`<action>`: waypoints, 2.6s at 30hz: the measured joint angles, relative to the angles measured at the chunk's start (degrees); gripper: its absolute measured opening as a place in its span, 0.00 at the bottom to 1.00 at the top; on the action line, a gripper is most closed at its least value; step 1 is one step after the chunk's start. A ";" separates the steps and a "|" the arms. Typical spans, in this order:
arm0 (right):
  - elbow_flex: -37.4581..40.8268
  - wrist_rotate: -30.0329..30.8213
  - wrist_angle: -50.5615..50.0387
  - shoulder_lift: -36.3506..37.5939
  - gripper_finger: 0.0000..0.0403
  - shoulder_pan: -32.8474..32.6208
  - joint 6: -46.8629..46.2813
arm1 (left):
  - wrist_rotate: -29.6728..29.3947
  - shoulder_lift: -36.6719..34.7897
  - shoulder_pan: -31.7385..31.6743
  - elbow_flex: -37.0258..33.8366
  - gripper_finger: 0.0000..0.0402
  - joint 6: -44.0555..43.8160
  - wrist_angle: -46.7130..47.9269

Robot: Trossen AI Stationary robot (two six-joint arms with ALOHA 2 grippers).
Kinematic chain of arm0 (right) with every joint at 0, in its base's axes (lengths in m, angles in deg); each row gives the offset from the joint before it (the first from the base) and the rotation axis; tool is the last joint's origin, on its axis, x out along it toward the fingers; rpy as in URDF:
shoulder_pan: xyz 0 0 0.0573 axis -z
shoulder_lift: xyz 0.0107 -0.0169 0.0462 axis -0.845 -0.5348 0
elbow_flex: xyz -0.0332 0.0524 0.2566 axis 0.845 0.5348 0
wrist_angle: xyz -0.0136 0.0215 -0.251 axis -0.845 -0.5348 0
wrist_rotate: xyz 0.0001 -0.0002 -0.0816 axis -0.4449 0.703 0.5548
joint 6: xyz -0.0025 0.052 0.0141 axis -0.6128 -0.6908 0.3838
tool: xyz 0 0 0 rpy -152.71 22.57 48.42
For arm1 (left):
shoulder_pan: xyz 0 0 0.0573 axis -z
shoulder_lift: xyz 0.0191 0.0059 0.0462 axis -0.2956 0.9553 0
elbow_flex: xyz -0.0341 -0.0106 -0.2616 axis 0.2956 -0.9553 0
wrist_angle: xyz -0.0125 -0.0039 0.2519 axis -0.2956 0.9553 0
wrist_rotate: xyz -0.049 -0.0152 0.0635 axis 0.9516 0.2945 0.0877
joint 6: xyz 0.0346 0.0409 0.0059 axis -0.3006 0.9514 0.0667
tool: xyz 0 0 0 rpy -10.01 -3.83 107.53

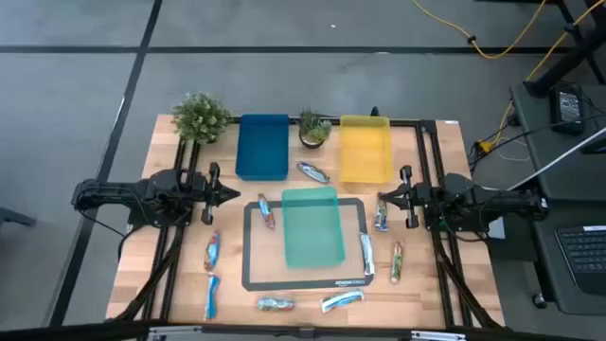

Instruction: Pick and place Granola Bars by type

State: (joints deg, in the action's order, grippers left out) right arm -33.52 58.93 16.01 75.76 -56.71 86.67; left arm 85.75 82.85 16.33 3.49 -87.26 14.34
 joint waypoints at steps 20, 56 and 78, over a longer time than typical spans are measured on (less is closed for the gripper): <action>-0.01 -0.01 0.00 0.00 0.04 0.00 0.01 | 0.02 0.01 0.01 0.01 0.02 0.00 0.00; -0.01 0.00 -0.01 0.00 0.04 -0.01 0.00 | 0.01 0.01 0.01 0.02 0.02 -0.01 0.00; -0.02 0.00 0.01 0.00 0.04 -0.01 0.00 | 0.02 0.01 0.00 0.01 0.01 -0.01 0.01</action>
State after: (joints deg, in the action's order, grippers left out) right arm -33.54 58.93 16.02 75.76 -56.72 86.67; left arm 85.77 82.86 16.33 3.50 -87.26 14.34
